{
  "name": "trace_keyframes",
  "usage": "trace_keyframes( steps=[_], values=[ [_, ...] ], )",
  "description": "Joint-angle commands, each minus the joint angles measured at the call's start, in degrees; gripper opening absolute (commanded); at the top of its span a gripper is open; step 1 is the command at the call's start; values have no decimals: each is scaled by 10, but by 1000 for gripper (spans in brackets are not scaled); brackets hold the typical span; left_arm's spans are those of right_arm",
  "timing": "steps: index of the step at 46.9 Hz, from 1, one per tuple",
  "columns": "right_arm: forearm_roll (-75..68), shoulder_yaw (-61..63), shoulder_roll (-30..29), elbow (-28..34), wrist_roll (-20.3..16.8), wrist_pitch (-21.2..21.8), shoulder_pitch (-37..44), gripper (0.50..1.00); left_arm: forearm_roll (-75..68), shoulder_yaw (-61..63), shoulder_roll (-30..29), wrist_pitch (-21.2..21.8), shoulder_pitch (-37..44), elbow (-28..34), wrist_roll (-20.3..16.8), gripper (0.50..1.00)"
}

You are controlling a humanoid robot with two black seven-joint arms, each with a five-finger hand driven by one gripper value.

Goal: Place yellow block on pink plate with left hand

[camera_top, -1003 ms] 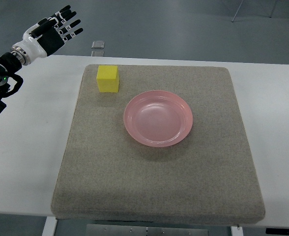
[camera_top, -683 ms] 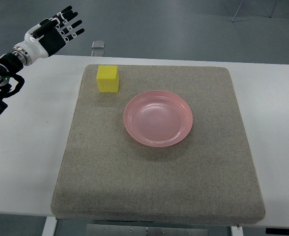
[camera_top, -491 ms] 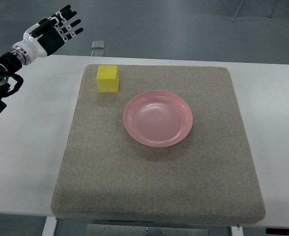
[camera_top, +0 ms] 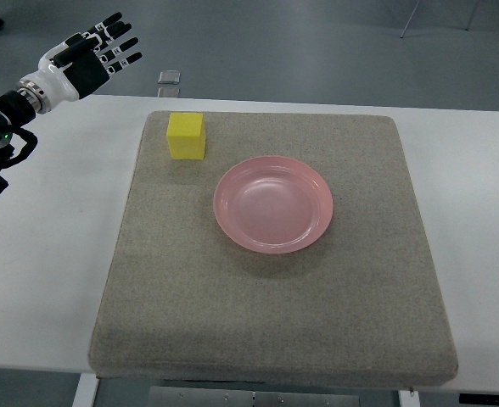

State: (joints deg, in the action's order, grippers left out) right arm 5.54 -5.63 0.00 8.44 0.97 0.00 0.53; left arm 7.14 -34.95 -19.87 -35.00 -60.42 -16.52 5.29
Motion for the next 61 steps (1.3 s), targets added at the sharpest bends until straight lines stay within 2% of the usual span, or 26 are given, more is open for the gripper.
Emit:
trace_keyframes(
  steps=[1, 10, 15, 24, 33, 40, 48, 61],
  values=[
    [0, 0, 0, 0, 0, 0, 0, 924, -99, -6, -2, 0, -7, -2, -10, 994],
    [0, 0, 0, 0, 0, 0, 0, 924, -352, -7, -6, 0, -31, -15, -92, 992],
    [0, 0, 0, 0, 0, 0, 0, 924, -453, -6, -10, 0, -36, -60, -121, 992],
    [0, 0, 0, 0, 0, 0, 0, 924, -622, 1, -43, 0, -58, -163, -126, 984],
    [0, 0, 0, 0, 0, 0, 0, 924, -781, 2, -43, 12, -64, -206, -126, 986],
    [0, 0, 0, 0, 0, 0, 0, 924, -876, 40, -40, 31, -73, -210, -126, 984],
    [0, 0, 0, 0, 0, 0, 0, 924, -947, 66, -25, 113, -66, -213, -126, 988],
    [0, 0, 0, 0, 0, 0, 0, 924, -963, 94, -1, 124, -47, -204, -126, 988]
  ],
)
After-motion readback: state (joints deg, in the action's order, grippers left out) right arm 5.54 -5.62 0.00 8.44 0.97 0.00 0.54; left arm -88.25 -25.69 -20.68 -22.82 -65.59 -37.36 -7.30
